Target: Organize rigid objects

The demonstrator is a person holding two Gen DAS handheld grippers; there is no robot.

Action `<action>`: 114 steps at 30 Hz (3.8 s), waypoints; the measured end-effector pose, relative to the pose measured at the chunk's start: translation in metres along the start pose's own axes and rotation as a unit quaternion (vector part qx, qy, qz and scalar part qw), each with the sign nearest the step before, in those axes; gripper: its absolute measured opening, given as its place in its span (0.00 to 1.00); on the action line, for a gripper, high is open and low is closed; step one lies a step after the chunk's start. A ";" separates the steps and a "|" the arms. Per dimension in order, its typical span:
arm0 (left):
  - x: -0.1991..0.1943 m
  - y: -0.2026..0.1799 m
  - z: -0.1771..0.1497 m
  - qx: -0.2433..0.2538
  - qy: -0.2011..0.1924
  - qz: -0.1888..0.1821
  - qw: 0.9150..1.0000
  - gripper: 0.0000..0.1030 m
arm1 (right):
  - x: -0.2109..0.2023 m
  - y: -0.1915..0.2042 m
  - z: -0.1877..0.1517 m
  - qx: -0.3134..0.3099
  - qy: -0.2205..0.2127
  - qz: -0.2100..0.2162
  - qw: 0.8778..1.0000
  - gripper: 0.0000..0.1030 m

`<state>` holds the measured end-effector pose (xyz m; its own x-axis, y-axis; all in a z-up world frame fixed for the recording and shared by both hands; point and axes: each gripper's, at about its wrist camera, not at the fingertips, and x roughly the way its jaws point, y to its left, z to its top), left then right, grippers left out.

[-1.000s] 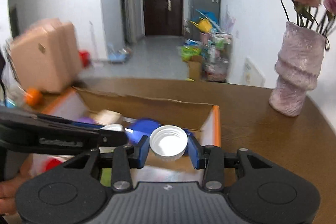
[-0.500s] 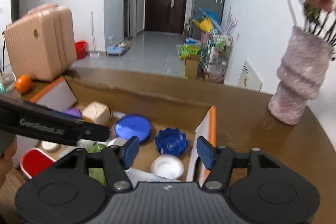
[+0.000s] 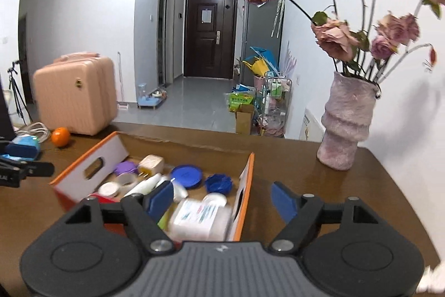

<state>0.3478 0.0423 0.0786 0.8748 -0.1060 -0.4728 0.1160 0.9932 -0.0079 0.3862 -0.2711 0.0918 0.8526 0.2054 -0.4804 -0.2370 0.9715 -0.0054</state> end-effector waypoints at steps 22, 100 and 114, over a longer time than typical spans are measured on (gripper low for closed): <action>-0.234 -0.028 -0.187 -0.054 -0.112 0.066 0.990 1.00 | -0.187 0.086 -0.174 0.066 -0.058 0.002 0.996 0.95; -0.238 -0.052 -0.201 -0.007 -0.098 0.064 0.993 1.00 | -0.241 0.120 -0.220 0.044 -0.115 -0.016 0.992 1.00; -0.240 -0.053 -0.201 -0.007 -0.106 0.064 0.992 1.00 | -0.241 0.120 -0.221 0.044 -0.115 -0.017 0.992 1.00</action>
<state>0.0373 0.0252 0.0152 0.9614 0.0151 -0.2748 -0.0079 0.9996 0.0272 0.0491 -0.2298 0.0127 0.9452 0.1845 -0.2692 -0.1738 0.9827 0.0633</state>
